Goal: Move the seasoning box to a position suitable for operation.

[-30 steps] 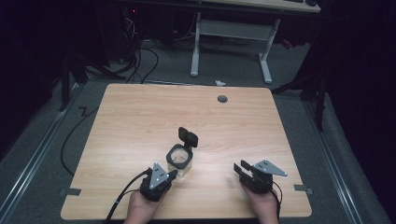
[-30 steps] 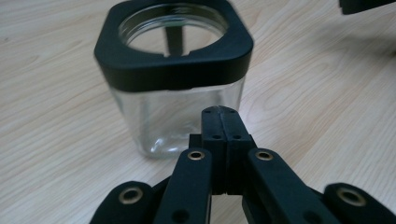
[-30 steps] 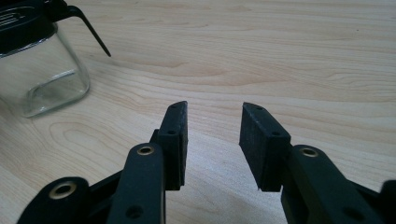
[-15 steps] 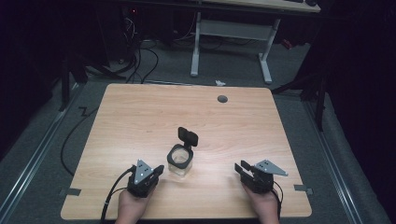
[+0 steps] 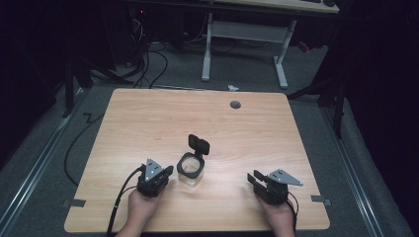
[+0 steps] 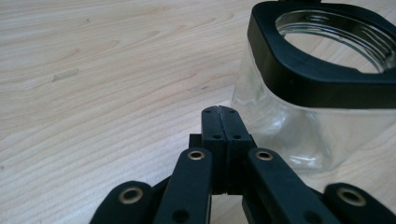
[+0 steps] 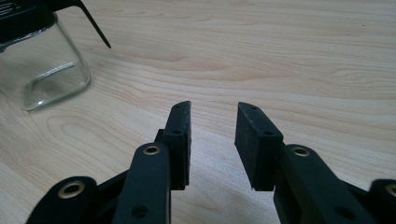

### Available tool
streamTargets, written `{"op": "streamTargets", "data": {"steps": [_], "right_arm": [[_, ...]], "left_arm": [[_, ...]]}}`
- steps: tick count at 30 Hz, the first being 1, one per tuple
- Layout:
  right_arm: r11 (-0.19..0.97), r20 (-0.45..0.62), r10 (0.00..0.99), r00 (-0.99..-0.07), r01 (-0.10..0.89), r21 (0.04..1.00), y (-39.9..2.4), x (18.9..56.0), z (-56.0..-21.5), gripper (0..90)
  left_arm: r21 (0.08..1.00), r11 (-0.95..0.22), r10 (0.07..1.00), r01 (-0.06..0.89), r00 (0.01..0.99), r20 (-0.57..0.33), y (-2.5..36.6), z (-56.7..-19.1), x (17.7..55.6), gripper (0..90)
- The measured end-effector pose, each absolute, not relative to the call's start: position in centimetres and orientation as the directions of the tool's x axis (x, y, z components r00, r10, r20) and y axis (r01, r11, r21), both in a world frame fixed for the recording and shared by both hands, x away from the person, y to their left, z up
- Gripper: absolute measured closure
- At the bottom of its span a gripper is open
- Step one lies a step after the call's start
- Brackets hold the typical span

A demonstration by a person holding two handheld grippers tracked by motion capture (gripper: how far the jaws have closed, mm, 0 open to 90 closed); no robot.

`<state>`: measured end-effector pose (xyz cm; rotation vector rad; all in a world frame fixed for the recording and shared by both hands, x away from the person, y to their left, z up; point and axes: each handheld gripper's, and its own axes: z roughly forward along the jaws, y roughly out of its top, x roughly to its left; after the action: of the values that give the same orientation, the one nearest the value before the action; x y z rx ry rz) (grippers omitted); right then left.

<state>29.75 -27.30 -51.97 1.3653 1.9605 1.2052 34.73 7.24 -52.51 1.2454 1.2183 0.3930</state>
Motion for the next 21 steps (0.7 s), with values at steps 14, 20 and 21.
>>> {"op": "streamTargets", "data": {"steps": [14, 20, 21], "right_arm": [[0.128, 0.101, 0.91, -0.403, 0.503, 0.855, -27.2, 29.7, -52.0, 66.5], [0.131, 0.1, 0.91, -0.403, 0.506, 0.852, -27.1, 29.8, -52.1, 66.6], [0.131, 0.1, 0.909, -0.404, 0.505, 0.853, -27.1, 29.8, -52.1, 66.7]], "left_arm": [[0.856, 0.343, 0.777, 0.387, 0.395, -0.49, 6.5, -52.9, 34.5, 90.0], [0.858, 0.335, 0.773, 0.389, 0.407, -0.487, 6.3, -52.8, 34.0, 90.0], [0.858, 0.334, 0.772, 0.39, 0.409, -0.487, 6.2, -52.8, 33.8, 90.0]]}}
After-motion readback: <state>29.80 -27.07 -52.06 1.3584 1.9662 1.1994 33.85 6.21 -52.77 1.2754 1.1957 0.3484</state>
